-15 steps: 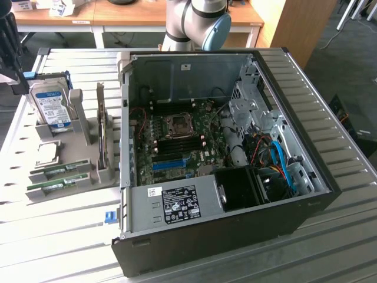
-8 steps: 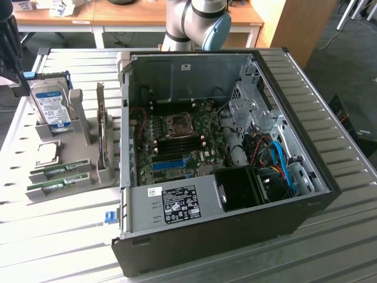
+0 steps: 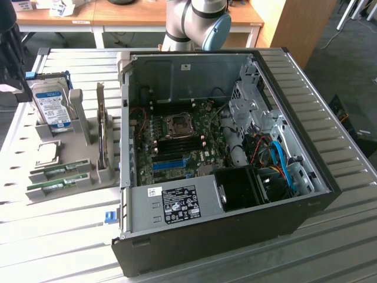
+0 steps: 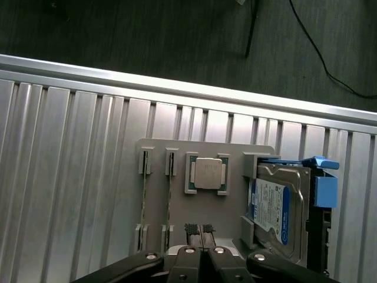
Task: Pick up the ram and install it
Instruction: 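Pick up the ram and move it above insertion slot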
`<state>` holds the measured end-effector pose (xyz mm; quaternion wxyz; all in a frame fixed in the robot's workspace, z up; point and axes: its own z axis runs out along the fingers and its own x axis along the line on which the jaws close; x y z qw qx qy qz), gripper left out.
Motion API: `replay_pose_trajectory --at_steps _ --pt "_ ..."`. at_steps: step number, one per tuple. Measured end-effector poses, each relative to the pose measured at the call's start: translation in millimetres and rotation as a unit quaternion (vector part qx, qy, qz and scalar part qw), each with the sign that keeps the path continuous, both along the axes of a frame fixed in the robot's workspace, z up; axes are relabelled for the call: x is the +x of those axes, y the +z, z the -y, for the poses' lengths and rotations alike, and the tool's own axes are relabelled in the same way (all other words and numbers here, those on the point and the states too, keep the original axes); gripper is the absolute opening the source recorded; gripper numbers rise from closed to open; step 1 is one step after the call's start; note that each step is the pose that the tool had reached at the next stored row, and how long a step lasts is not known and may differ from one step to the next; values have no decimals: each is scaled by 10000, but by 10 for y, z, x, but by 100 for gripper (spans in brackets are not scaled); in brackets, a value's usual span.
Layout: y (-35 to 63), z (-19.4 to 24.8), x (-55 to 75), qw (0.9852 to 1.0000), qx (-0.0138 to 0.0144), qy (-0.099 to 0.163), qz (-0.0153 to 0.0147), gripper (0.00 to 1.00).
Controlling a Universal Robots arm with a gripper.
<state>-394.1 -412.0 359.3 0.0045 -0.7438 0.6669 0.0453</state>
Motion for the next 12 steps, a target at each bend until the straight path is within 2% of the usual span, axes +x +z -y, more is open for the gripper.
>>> replay_pose_trajectory --at_steps 12 --pt "-30 5 0 10000 0 -72 0 11"
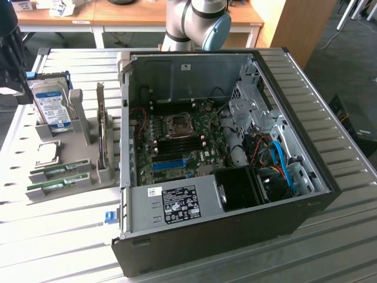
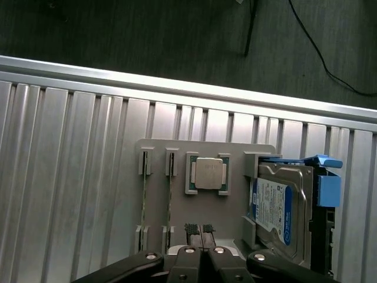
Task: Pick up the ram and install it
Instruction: 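Pick up the ram and move it above insertion slot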
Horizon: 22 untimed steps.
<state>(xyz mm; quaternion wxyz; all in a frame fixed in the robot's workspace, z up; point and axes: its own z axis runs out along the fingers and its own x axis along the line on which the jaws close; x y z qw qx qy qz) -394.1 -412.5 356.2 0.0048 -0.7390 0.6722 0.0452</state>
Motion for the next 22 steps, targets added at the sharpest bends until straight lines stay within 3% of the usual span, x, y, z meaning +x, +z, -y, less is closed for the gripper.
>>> replay_pose_trajectory --at_steps 10,22 --pt "-12 0 0 10000 1 -33 2 11" --pt "-156 0 0 10000 1 -33 0 11"
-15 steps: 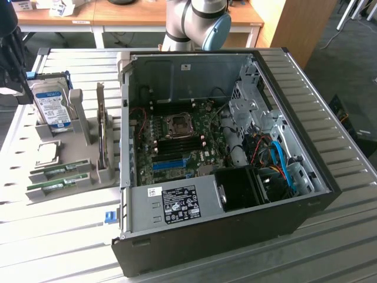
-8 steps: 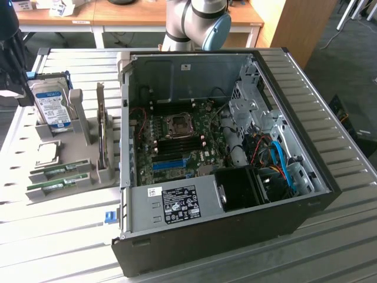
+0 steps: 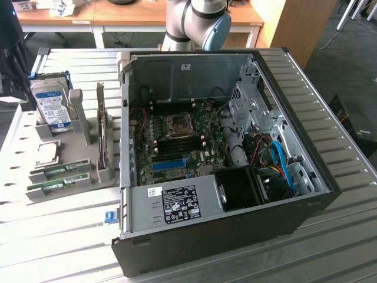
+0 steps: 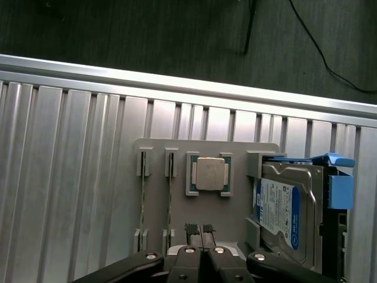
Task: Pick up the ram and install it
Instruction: 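Pick up the ram and move it above insertion slot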
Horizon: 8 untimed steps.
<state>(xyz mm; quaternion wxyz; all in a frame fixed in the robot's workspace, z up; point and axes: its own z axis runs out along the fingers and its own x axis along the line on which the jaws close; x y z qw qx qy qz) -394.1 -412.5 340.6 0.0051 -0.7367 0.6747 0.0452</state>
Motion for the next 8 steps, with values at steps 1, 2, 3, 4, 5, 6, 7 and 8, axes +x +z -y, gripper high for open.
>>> replay_pose_trajectory --at_steps 1,2,3,4,5,6,7,8 --pt "-15 0 0 10000 0 0 0 11" --pt "-30 0 0 10000 0 0 0 11" --pt "-46 0 0 10000 0 0 0 11" --pt "-62 0 0 10000 0 0 0 11" --pt "-78 0 0 10000 0 0 -1 11" --pt "-94 0 0 10000 0 0 0 11" --pt "-111 0 0 10000 0 0 -1 11" --pt "-130 0 0 10000 0 0 0 11"
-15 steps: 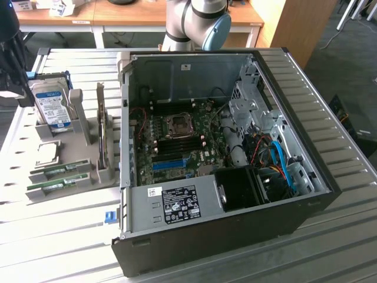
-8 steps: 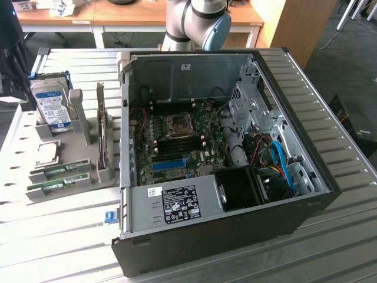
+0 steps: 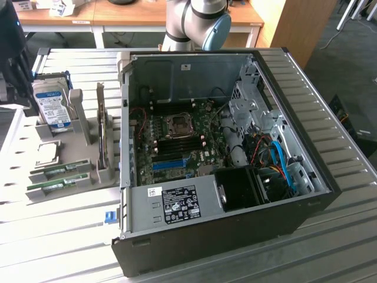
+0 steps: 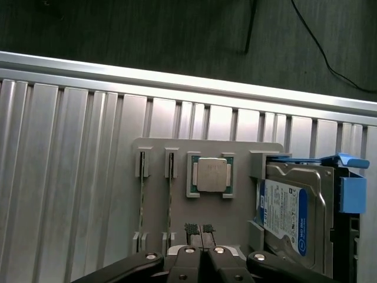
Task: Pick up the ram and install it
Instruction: 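Pick up the ram and move it above insertion slot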
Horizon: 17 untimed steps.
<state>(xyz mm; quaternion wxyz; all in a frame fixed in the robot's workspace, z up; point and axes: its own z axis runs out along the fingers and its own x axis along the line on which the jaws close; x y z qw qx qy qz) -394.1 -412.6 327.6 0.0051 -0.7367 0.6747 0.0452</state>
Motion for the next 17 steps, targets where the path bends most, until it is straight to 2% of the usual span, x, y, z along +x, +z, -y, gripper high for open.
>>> replay_pose_trajectory --at_steps 13,17 --pt "-232 1 0 10000 0 0 0 11" --pt "-242 1 0 10000 -1 0 -1 11"
